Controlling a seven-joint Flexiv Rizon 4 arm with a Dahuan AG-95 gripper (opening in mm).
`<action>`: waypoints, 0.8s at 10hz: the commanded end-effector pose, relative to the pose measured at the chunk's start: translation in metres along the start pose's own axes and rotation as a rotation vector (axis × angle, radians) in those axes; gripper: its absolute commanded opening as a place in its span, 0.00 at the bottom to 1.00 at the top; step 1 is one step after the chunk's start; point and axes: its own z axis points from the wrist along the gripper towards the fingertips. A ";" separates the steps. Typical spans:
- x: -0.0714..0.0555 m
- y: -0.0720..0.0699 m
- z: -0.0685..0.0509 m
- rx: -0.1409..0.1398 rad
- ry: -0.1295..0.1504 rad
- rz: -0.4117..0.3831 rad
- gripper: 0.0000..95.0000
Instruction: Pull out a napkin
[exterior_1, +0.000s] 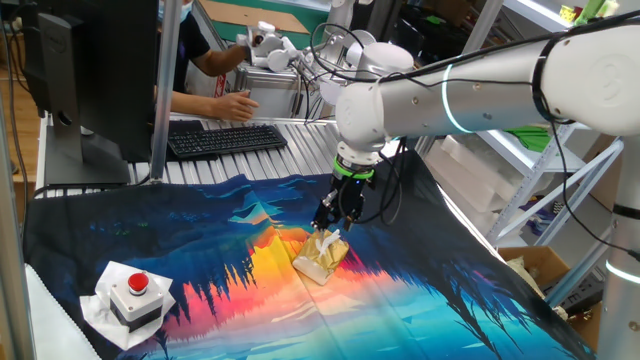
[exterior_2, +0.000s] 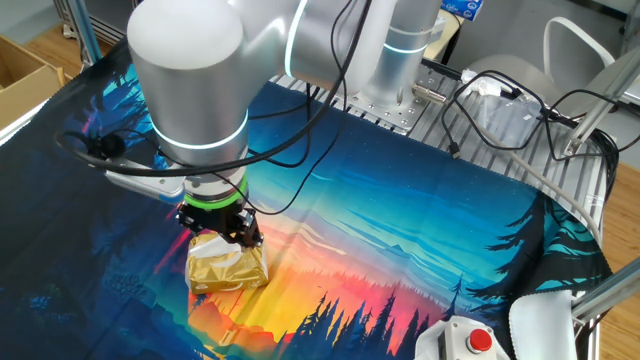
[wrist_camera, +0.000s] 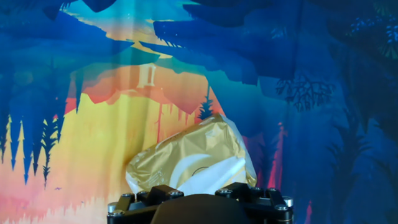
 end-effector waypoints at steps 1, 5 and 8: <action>0.002 -0.001 0.005 0.001 0.000 -0.004 0.80; 0.003 -0.002 0.005 -0.008 0.000 -0.018 0.20; 0.003 -0.002 0.006 -0.009 -0.002 -0.018 0.00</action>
